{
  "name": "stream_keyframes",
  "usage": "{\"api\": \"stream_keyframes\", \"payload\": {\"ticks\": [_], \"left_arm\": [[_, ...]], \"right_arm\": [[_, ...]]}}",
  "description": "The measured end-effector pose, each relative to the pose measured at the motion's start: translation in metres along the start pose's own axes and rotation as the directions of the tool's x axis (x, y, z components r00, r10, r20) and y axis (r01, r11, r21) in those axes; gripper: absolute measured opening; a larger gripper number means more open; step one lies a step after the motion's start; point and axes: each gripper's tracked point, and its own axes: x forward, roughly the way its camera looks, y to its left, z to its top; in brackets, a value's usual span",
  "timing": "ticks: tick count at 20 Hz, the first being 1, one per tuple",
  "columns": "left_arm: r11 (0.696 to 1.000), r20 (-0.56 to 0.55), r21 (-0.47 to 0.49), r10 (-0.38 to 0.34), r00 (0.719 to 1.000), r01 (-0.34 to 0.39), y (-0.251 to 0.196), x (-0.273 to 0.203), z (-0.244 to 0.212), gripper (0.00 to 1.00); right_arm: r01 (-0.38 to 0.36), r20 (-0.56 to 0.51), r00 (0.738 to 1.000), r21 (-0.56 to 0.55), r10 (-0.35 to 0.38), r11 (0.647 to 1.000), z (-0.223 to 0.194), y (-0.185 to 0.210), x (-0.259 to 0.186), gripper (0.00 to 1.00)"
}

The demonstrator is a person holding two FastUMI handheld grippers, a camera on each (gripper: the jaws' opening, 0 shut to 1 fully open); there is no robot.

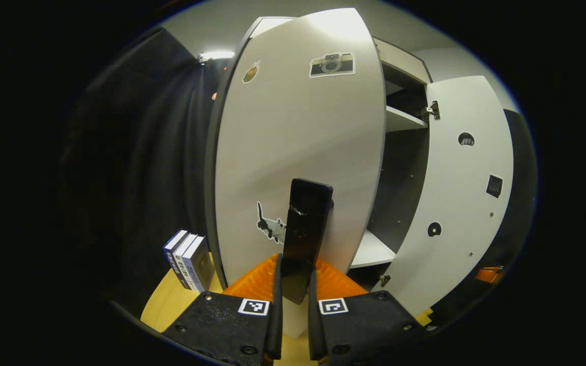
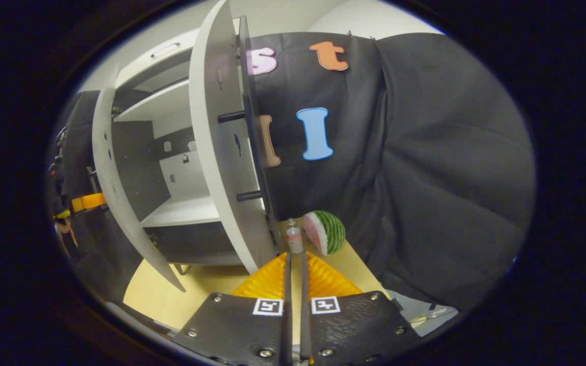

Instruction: Open the right door of the double-door shoe cabinet with the right hand, and open the left door with the left hand.

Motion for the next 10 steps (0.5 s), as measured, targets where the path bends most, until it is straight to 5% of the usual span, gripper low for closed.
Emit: {"api": "stream_keyframes", "payload": {"ticks": [10], "left_arm": [[0.998, -0.015, 0.006, 0.055, 0.998, -0.054, 0.015, -0.013, 0.000, 0.17]], "right_arm": [[-0.021, -0.024, 0.999, -0.009, 0.021, 1.000, -0.006, 0.020, 0.000, 0.06]]}}
